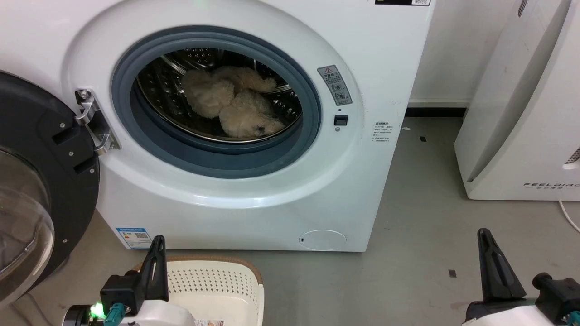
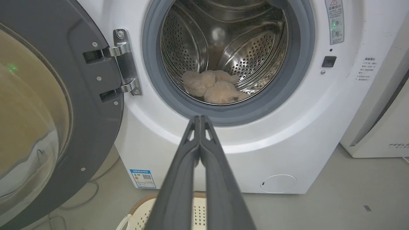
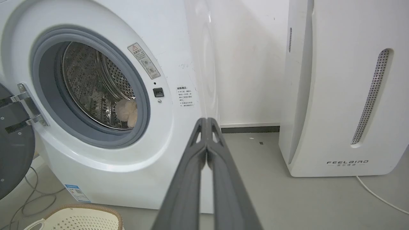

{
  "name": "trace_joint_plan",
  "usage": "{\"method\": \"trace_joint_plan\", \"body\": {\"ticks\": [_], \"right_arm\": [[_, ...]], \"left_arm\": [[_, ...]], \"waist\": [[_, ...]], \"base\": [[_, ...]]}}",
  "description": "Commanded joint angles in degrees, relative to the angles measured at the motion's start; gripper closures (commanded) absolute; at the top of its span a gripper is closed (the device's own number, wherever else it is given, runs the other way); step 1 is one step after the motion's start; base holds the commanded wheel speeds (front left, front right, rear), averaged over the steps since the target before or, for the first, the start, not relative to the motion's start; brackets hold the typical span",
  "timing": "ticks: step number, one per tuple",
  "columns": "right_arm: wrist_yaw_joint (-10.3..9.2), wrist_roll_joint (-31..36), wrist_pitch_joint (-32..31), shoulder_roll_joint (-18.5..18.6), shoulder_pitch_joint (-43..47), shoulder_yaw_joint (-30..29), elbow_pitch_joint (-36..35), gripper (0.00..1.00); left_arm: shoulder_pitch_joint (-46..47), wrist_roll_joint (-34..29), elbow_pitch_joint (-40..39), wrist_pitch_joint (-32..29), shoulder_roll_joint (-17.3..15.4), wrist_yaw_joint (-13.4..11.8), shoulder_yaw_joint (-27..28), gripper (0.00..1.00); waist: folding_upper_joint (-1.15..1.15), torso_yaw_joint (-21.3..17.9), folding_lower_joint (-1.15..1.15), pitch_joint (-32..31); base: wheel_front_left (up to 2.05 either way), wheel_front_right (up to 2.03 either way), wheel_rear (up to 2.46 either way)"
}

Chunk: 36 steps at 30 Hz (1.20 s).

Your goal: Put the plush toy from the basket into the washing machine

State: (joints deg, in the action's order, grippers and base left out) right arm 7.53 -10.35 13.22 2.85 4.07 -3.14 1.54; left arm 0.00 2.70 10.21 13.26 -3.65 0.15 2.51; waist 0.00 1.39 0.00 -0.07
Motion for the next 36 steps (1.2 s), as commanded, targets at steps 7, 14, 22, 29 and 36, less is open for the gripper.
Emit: {"method": "trace_joint_plan", "body": {"ticks": [7, 14, 22, 29, 36], "right_arm": [[-0.01, 1.31, -1.03, 0.0, -0.68, 0.32, -0.22, 1.0], [-0.01, 1.92, -1.85, 0.01, -0.91, 0.51, -0.31, 1.0], [-0.01, 2.61, -2.79, 0.01, -1.17, 0.73, -0.42, 1.0], [-0.01, 3.22, -3.61, 0.01, -1.4, 0.92, -0.5, 1.0], [-0.02, 3.74, -4.32, 0.01, -1.59, 1.08, -0.58, 1.0]], "left_arm": [[0.0, -0.4, -1.11, -1.08, 0.12, -0.03, -0.25, 1.0], [0.0, -0.56, -1.72, -1.9, 0.17, -0.03, -0.4, 1.0], [0.0, -0.73, -2.42, -2.84, 0.22, -0.04, -0.58, 1.0], [0.0, -0.89, -3.03, -3.66, 0.26, -0.05, -0.73, 1.0], [0.0, -1.02, -3.56, -4.36, 0.3, -0.06, -0.86, 1.0]], "waist": [[0.0, -0.1, 0.0, 0.0], [0.0, -0.19, 0.0, 0.01], [0.0, -0.28, 0.0, 0.01], [0.0, -0.37, 0.0, 0.02], [0.0, -0.45, 0.0, 0.02]], "base": [[0.0, 0.0, 0.0], [0.0, 0.0, 0.0], [0.0, 0.0, 0.0], [0.0, 0.0, 0.0], [0.0, 0.0, 0.0]]}}
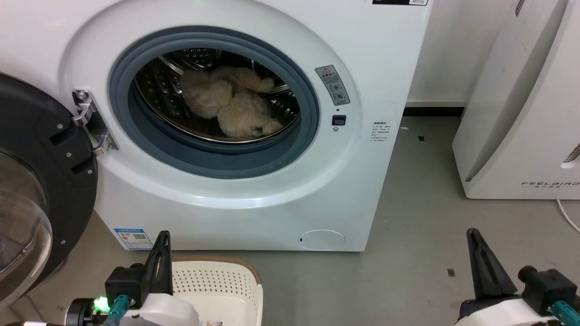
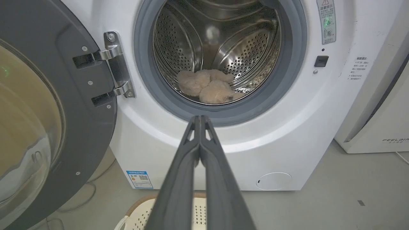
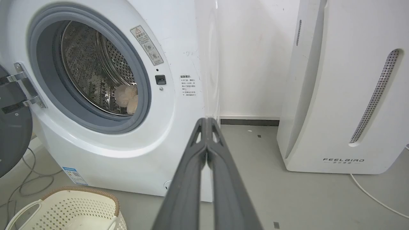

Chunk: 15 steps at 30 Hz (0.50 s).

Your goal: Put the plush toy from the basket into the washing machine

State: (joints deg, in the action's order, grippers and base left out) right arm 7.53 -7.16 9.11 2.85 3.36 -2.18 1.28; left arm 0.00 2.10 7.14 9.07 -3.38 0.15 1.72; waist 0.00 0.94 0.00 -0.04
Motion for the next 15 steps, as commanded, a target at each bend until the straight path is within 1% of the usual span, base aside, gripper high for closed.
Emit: {"method": "trace_joint_plan", "body": {"ticks": [1, 15], "right_arm": [[-0.02, 0.63, -0.32, 0.01, -0.92, 0.15, -0.33, 1.0], [-0.02, 1.85, -1.97, 0.01, -1.38, 0.53, -0.51, 1.0]], "left_arm": [[0.0, -0.45, -0.57, -0.29, 0.03, -0.06, -0.09, 1.0], [0.0, -0.76, -1.8, -1.93, 0.12, -0.08, -0.4, 1.0]], "waist": [[0.0, -0.01, 0.0, 0.0], [0.0, -0.19, 0.0, 0.01]], "base": [[0.0, 0.0, 0.0], [0.0, 0.0, 0.0]]}}
